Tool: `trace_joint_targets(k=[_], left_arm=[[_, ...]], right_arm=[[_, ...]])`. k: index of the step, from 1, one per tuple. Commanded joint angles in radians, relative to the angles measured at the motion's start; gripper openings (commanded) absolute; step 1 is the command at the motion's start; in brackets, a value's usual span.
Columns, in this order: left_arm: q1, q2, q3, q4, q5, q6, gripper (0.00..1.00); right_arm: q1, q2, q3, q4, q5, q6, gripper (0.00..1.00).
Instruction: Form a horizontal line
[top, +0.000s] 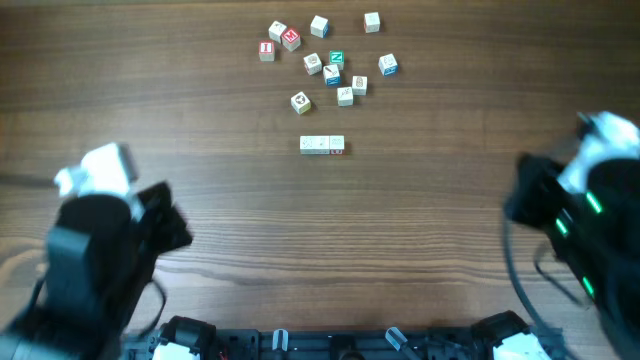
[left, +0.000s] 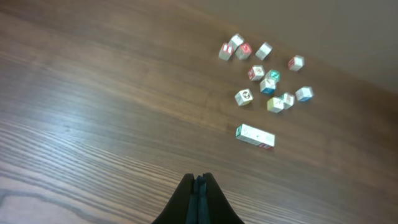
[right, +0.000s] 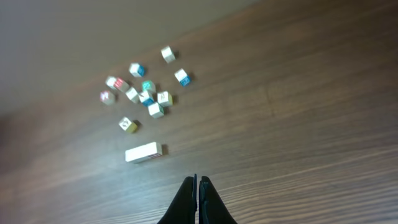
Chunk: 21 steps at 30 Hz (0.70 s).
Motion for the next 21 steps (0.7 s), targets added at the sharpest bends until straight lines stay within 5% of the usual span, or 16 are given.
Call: trace_joint_targets(k=[1, 21], left_arm=[[-0.005, -0.098, 0.004, -0.038, -0.021, -0.029, 0.04], [-0.005, -0.253, 0.003, -0.223, -0.041, -0.030, 0.04]], right_arm=[[0.004, -0.107, 0.000, -0.037, 0.037, 0.064, 0.04], [0.004, -0.414, -0.002, -0.328, 0.175, 0.140, 0.04]])
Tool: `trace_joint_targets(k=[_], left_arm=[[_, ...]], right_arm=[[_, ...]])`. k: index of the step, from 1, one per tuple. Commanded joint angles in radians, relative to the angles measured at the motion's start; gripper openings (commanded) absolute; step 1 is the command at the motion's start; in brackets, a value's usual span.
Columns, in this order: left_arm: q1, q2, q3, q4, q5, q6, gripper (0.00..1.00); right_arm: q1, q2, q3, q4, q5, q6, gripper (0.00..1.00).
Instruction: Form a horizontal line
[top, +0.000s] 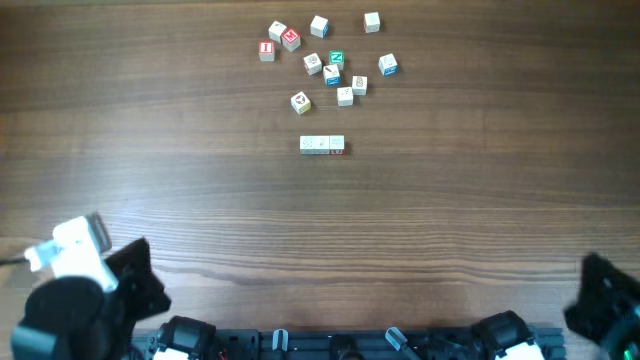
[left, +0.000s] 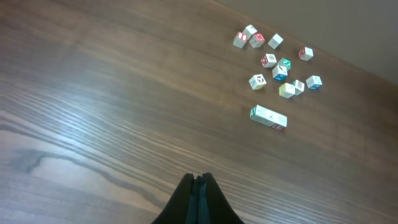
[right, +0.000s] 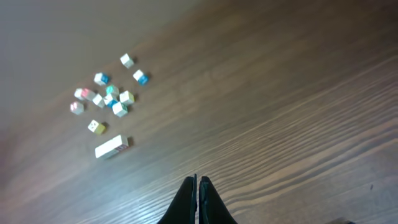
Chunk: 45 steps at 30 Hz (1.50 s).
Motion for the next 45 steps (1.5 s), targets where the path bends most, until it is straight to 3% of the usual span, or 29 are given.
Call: trace_joint_targets(k=[1, 2, 4, 5, 6, 8, 10, 13, 32, 38, 45], left_arm=[[-0.005, -0.071, 0.002, -0.033, -0.020, -0.010, 0.05], [-0.005, -0.085, 0.002, -0.043, -0.020, -0.010, 0.10], [-0.005, -0.095, 0.002, -0.055, -0.019, -0.010, 0.30], [-0.005, -0.095, 0.002, -0.064, -0.019, -0.010, 0.49], [-0.005, -0.095, 0.002, -0.073, -0.019, -0.010, 0.98], [-0.005, -0.094, 0.002, -0.083, -0.019, -0.010, 1.00], [-0.005, -0.094, 0.002, -0.105, -0.019, -0.010, 1.00], [-0.005, -0.094, 0.002, -0.140, -0.019, -0.010, 1.00], [-0.005, -0.094, 0.002, -0.153, -0.019, -0.010, 1.00], [-0.005, -0.094, 0.002, -0.153, -0.019, -0.010, 1.00], [-0.005, -0.094, 0.002, -0.153, -0.019, -0.010, 1.00]], right_arm=[[0.004, -0.123, -0.001, -0.014, 0.038, 0.021, 0.05], [0.004, -0.166, -0.001, -0.014, 0.038, 0.028, 0.05], [0.004, -0.208, -0.001, -0.014, 0.038, 0.037, 0.05], [0.004, -0.227, -0.001, -0.014, 0.038, 0.044, 0.14], [0.004, -0.241, -0.001, -0.014, 0.038, 0.046, 0.26], [0.004, -0.254, 0.000, -0.014, 0.038, 0.045, 0.48], [0.004, -0.253, -0.002, -0.014, 0.038, 0.046, 0.63], [0.004, -0.253, -0.008, -0.014, 0.042, 0.047, 1.00], [0.004, -0.253, -0.008, -0.014, 0.041, 0.046, 1.00], [-0.017, -0.255, -0.008, -0.014, 0.256, 0.002, 1.00], [-0.135, -0.336, -0.014, -0.012, 0.267, -0.003, 1.00]])
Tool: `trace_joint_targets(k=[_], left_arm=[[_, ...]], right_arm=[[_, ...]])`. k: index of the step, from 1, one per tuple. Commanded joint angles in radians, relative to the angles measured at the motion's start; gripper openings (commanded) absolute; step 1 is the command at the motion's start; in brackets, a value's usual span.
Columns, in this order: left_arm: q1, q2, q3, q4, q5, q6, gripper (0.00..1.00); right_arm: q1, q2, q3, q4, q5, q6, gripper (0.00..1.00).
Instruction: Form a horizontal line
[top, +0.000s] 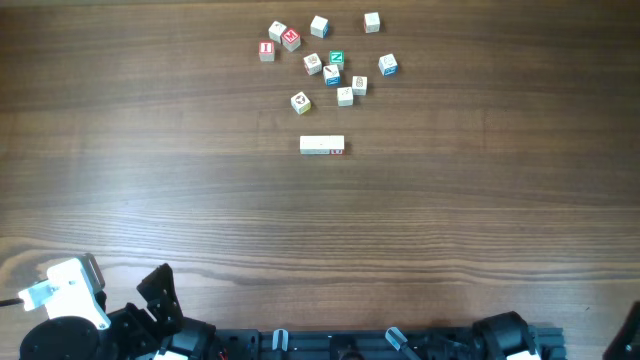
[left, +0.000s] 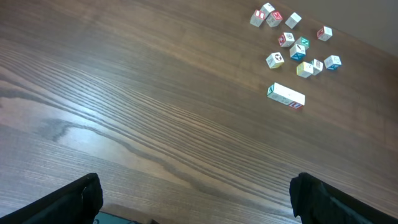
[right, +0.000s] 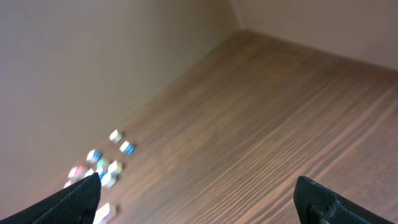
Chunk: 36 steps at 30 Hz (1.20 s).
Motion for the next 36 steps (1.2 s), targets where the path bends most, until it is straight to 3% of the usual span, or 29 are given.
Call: trace_joint_targets(k=[1, 5, 11, 16, 20, 26, 36], left_arm=[[-0.005, -0.003, 0.002, -0.001, -0.013, -0.002, 1.00], [-0.005, -0.002, 0.002, -0.001, -0.013, -0.002, 1.00], [-0.005, -0.002, 0.002, -0.001, -0.013, -0.002, 1.00], [-0.005, -0.003, 0.002, -0.001, -0.013, -0.002, 1.00], [-0.005, -0.003, 0.002, -0.001, -0.013, -0.002, 1.00], [-0.005, -0.002, 0.002, -0.001, -0.013, -0.002, 1.00], [-0.005, -0.003, 0.002, -0.001, -0.013, -0.002, 1.00]], right_arm=[[-0.058, -0.094, -0.019, 0.011, 0.049, 0.008, 1.00], [-0.068, -0.214, -0.139, 0.153, 0.078, 0.005, 1.00], [-0.156, -0.317, -0.491, 0.537, 0.072, -0.003, 1.00], [-0.230, -0.320, -0.836, 1.123, -0.219, -0.242, 1.00], [-0.265, -0.322, -1.084, 1.475, -0.365, -0.279, 1.00], [-0.270, -0.322, -1.306, 1.567, -0.383, -0.175, 1.00], [-0.271, -0.323, -1.459, 1.609, -0.364, -0.167, 1.00]])
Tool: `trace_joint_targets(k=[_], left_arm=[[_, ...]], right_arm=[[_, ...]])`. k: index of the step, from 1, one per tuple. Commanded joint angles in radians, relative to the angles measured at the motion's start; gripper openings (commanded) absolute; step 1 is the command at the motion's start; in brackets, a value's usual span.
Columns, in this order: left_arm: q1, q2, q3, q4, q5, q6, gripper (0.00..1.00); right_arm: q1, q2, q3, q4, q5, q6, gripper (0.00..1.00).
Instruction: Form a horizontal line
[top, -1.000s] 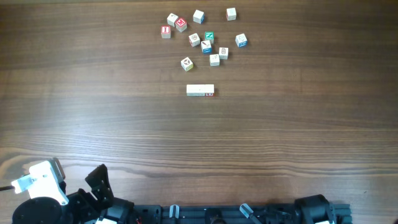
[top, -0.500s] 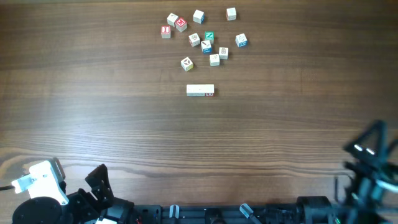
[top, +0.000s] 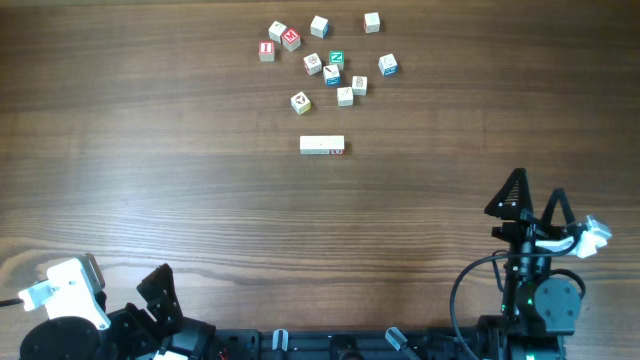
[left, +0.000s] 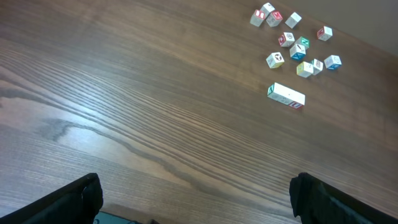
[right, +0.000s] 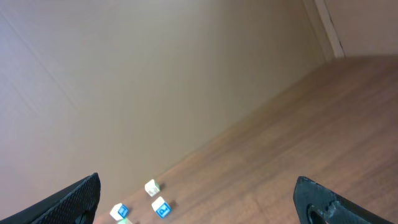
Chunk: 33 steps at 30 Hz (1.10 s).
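A short row of white blocks (top: 322, 145) lies side by side near the table's middle, also seen in the left wrist view as the row (left: 286, 96). Beyond it several loose letter blocks (top: 330, 55) are scattered; the loose blocks (left: 292, 40) show at the left wrist view's top right. My left gripper (left: 196, 202) is open wide at the near left edge, far from the blocks. My right gripper (top: 537, 190) stands open at the near right, fingers pointing toward the far side. Its own view shows the open right gripper (right: 199, 202) and a few far blocks (right: 160, 206).
The wooden table (top: 150, 150) stretches bare between the arms and the blocks. The left arm's white housing (top: 65, 290) sits at the near left corner. A beige wall (right: 155, 74) rises behind the far edge. Cables loop by the right arm's base (top: 480, 290).
The right arm was nearly out of the overhead view at the near right corner and now stands further in, and its camera looks higher up the wall. The left arm and blocks are unchanged.
Both grippers were shut, out over the table's left and right sides. Then both were back near the front corners, still shut. After that both stood open at the front edge. Now the right arm is upright at the near right. No block has moved.
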Motion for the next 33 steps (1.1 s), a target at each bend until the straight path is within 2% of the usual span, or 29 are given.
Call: trace_joint_targets(k=[1, 12, 19, 27, 29, 33], left_arm=[[-0.005, -0.003, 0.002, 0.000, -0.013, -0.002, 1.00], [-0.005, -0.003, 0.002, 0.000, -0.013, -0.002, 1.00], [-0.005, -0.003, 0.002, 0.000, -0.013, -0.002, 1.00], [-0.005, -0.003, 0.002, 0.000, -0.013, -0.002, 1.00], [-0.005, -0.002, 0.002, 0.000, -0.013, -0.002, 1.00], [-0.005, -0.003, 0.002, 0.000, -0.013, -0.002, 1.00]], right_arm=[[-0.007, -0.014, -0.042, 0.010, -0.011, 0.011, 1.00], [-0.016, -0.014, -0.096, 0.032, -0.029, -0.003, 1.00], [-0.016, -0.014, -0.096, 0.031, -0.038, -0.076, 1.00], [-0.017, -0.014, -0.096, 0.032, -0.014, -0.035, 1.00], [-0.017, -0.014, -0.096, 0.028, -0.054, -0.072, 1.00], [-0.017, -0.014, -0.096, 0.019, -0.151, -0.234, 1.00]])
